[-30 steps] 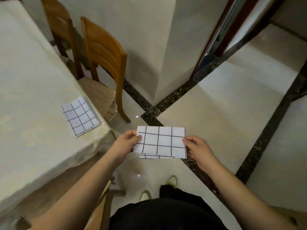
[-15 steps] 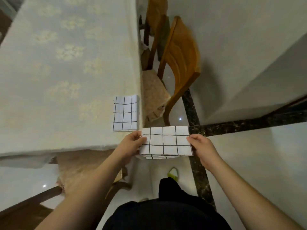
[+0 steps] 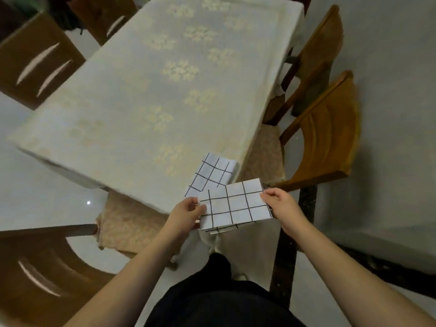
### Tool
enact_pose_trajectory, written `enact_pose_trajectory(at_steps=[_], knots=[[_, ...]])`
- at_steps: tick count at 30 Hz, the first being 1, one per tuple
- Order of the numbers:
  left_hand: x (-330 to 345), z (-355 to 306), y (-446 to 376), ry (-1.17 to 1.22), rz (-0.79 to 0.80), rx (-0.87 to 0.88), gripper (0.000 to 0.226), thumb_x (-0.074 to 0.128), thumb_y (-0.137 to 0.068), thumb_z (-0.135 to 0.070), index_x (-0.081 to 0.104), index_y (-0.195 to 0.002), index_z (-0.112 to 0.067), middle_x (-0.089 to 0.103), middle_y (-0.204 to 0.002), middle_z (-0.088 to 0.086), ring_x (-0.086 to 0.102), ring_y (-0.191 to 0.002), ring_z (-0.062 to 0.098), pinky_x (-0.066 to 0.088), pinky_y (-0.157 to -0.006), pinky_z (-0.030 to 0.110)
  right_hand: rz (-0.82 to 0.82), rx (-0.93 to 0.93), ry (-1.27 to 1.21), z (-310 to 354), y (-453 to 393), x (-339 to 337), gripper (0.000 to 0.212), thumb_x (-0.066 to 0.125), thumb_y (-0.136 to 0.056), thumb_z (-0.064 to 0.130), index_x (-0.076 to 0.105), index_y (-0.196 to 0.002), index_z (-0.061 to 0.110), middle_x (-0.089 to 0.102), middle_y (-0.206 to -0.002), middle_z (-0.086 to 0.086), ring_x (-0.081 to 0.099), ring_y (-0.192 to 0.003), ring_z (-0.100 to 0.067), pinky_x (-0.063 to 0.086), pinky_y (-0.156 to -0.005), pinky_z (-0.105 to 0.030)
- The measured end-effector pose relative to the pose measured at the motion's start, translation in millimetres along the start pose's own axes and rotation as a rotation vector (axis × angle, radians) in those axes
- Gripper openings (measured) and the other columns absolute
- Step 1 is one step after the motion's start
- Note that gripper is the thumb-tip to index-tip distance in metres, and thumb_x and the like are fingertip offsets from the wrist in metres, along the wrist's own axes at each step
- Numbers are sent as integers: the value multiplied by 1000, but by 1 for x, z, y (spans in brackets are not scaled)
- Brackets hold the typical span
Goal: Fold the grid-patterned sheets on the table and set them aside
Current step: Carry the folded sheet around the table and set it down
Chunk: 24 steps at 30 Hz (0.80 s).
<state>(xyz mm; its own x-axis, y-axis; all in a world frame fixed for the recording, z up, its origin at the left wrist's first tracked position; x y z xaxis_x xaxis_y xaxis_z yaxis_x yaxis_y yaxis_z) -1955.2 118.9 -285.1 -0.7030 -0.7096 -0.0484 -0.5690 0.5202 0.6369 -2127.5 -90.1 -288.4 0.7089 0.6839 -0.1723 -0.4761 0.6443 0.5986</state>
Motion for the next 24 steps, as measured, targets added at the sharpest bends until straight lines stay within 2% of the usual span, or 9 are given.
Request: enact_pose_trajectory(at_steps=[3, 6, 10, 12, 15, 20, 24], knots=[[-9, 5, -16, 69, -54, -11, 9, 63, -92, -10, 56, -86, -9, 57, -78, 11, 57, -66, 19, 50, -54, 25, 18, -61, 99, 24, -29, 13, 12, 66, -91, 21, 67, -100, 14, 72, -94, -3, 67, -87, -16, 50, -71, -23], [-17, 9, -29, 69, -103, -24, 14, 66, -89, -12, 54, -82, -10, 52, -76, 10, 55, -71, 21, 52, -67, 34, 49, -93, 194, 46, -54, 31, 11, 64, -93, 21, 67, -101, 13, 68, -90, 2, 61, -86, -12, 46, -70, -19], [-24, 14, -42, 138, -189, -65, 18, 63, -91, -19, 53, -79, -10, 52, -75, 12, 55, -72, 23, 55, -71, 39, 107, -130, 321, 69, -82, 50, 17, 64, -93, 27, 66, -105, 15, 67, -97, 0, 60, -91, -14, 44, -72, -23], [-26, 13, -45, 161, -236, -74, 22, 57, -95, -24, 54, -81, -7, 54, -76, 13, 57, -70, 23, 58, -70, 37, 133, -176, 388, 81, -93, 58, 15, 64, -93, 27, 65, -104, 17, 65, -96, 2, 59, -88, -11, 44, -70, -19], [-30, 10, -44, 158, -345, -48, 22, 57, -96, -21, 54, -83, -4, 56, -72, 10, 57, -64, 18, 55, -60, 25, 189, -214, 460, 90, -107, 71, 15, 64, -92, 25, 65, -105, 16, 65, -94, 3, 58, -84, -6, 43, -69, -15], [-26, 16, -49, 181, -493, -77, 22, 63, -93, -20, 57, -88, 0, 60, -69, 9, 61, -63, 17, 58, -62, 27, 242, -328, 563, 101, -139, 95, 11, 66, -91, 21, 66, -101, 14, 63, -84, 7, 57, -77, -7, 42, -66, -11], [-14, 20, -44, 194, -610, -110, 16, 63, -92, -13, 56, -86, 0, 55, -65, 8, 58, -60, 15, 56, -58, 22, 352, -367, 645, 107, -157, 112, 8, 65, -91, 23, 65, -98, 18, 64, -84, 4, 58, -76, -10, 44, -67, -16]])
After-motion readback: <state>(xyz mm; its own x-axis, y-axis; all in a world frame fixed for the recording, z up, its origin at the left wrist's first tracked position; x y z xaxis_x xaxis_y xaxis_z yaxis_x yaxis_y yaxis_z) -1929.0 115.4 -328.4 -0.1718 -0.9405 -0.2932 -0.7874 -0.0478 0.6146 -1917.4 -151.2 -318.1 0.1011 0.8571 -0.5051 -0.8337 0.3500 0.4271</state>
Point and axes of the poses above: each hand's wrist, its own y-axis away from the middle knuckle, its own x-axis out of the palm, z = x × y, the point moved 6 cm from there along -y, towards the middle knuckle
